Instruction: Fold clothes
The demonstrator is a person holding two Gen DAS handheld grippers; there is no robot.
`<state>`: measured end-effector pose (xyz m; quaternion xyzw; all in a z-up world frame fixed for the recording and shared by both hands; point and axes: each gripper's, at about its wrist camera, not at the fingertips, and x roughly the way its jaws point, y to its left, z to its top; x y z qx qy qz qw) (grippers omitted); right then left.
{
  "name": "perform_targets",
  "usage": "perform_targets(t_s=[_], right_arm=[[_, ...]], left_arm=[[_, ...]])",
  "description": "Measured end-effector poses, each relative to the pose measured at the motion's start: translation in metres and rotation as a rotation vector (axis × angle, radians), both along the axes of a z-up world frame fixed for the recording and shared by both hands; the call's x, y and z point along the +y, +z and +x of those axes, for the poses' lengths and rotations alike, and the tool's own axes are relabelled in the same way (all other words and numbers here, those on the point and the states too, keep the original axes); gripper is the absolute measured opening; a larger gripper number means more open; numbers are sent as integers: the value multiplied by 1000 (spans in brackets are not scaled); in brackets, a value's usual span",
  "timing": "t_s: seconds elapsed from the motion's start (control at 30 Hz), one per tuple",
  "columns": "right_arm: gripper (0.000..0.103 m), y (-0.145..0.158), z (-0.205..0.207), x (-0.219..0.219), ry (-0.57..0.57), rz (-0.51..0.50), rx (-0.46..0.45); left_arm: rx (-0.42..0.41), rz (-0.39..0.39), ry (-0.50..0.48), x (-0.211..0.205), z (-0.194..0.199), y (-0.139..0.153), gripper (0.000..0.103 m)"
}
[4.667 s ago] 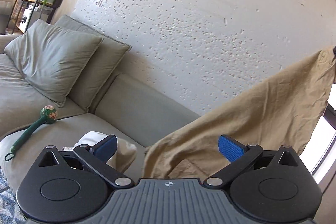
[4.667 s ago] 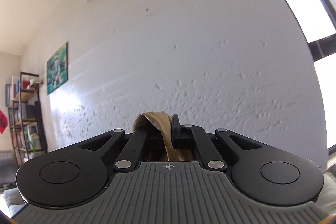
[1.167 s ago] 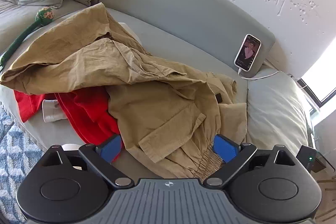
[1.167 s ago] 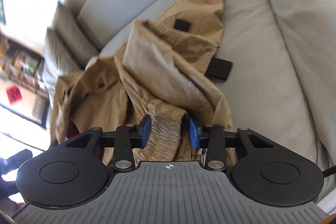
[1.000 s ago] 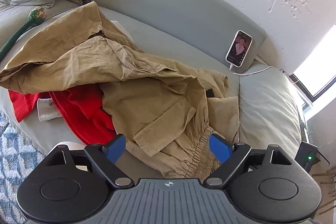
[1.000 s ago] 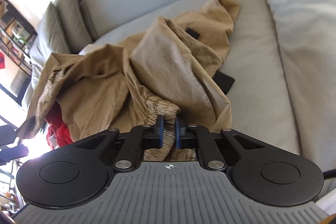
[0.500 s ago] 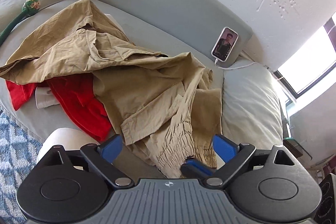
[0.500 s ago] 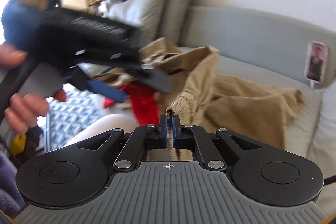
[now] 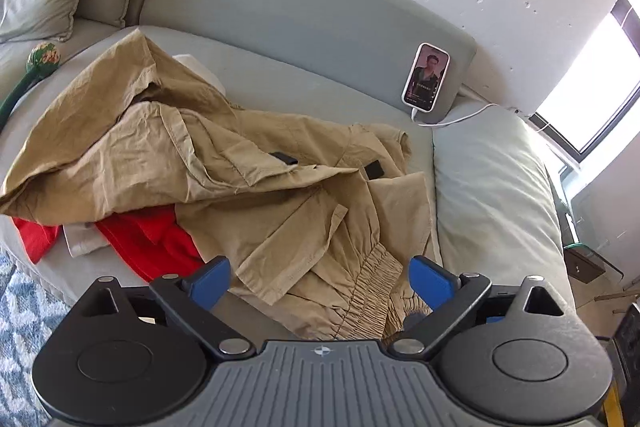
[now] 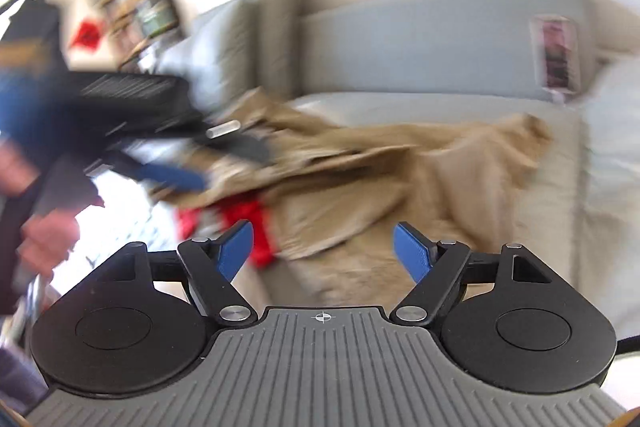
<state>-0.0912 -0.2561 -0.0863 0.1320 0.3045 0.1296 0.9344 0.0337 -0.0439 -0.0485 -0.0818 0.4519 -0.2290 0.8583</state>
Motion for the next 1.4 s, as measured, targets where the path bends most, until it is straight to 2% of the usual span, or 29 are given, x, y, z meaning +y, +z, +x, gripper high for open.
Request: perform_targets(t_s=[0.13, 0.27, 0.43, 0.57, 0.6, 0.63, 0.7, 0.73, 0.93, 1.17, 1.23, 1.4], right_arm=[[66, -31, 33, -33, -105, 68, 146], [63, -65, 57, -38, -152, 117, 260], [60, -93, 78, -37, -192, 141, 316], [57, -101, 88, -34, -184, 131, 279], [46, -101, 90, -31, -183, 109, 269], [30, -100, 91, -28, -183, 87, 260], [12, -94, 87, -25, -181, 58, 239], [9, -91, 84, -25, -178, 48, 226], [6, -51, 49, -22, -128, 1, 107], [6, -15, 5, 14, 46, -98, -60], [6, -13, -2, 23, 86, -107, -82], [6, -10, -15, 49, 194, -144, -122]], left_arm=[[66, 33, 20, -12, 6, -21, 95], [70, 78, 20, -17, 10, -29, 95], [59, 82, 31, -15, 14, -29, 95], [67, 76, 37, -14, 15, -30, 95], [70, 72, 38, -13, 15, -30, 95], [70, 68, 38, -12, 14, -29, 95], [66, 62, 43, -9, 13, -28, 95], [63, 61, 47, -8, 12, -27, 95], [65, 22, 31, -3, 7, -14, 95], [35, -20, -31, -8, -11, 8, 95], [32, -11, -43, -12, -12, 9, 95], [56, 126, -93, -38, 0, -5, 95]])
